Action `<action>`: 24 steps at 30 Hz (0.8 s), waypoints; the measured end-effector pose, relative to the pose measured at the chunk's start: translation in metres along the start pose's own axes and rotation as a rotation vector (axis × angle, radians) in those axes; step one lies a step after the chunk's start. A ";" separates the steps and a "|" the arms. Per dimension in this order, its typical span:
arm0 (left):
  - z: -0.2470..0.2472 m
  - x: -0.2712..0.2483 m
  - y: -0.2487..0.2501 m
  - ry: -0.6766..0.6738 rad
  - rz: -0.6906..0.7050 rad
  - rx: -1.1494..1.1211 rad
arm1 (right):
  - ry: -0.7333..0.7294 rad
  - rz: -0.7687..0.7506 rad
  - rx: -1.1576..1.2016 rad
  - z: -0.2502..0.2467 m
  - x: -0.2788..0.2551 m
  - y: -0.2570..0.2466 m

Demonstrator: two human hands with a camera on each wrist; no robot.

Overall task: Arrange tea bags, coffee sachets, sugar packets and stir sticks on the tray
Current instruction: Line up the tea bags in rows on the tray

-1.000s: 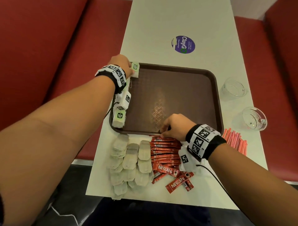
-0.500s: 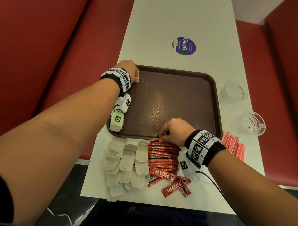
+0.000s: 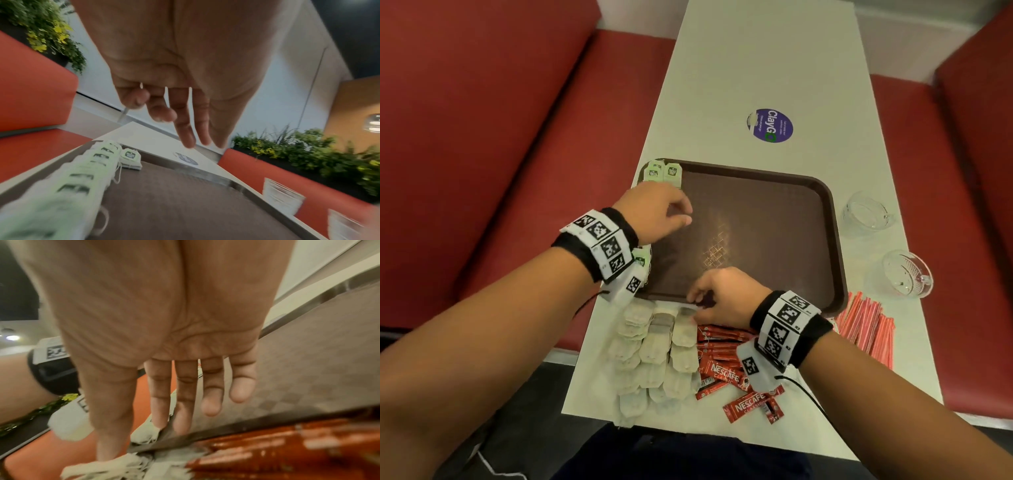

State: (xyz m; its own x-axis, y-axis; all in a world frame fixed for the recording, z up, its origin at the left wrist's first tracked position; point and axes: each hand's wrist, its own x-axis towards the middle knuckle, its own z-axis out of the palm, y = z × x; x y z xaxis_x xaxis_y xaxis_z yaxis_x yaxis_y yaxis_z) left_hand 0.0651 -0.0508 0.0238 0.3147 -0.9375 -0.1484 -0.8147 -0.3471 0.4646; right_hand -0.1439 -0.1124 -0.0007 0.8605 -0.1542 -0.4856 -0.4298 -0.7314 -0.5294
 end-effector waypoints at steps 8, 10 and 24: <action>0.034 -0.098 -0.001 -0.418 0.150 0.140 | -0.095 -0.037 -0.216 0.018 0.002 -0.022; 0.041 -0.112 0.000 -0.441 0.181 0.222 | -0.087 -0.049 -0.244 0.021 0.002 -0.025; 0.047 -0.127 -0.010 -0.465 0.228 0.134 | 0.133 -0.063 0.081 0.021 -0.006 -0.025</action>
State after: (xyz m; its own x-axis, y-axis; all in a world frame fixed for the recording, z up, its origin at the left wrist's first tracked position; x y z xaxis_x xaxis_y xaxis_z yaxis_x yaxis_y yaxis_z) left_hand 0.0102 0.0705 -0.0029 -0.1021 -0.8913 -0.4417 -0.9019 -0.1044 0.4191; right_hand -0.1439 -0.0792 0.0010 0.9127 -0.2003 -0.3562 -0.3900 -0.6871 -0.6130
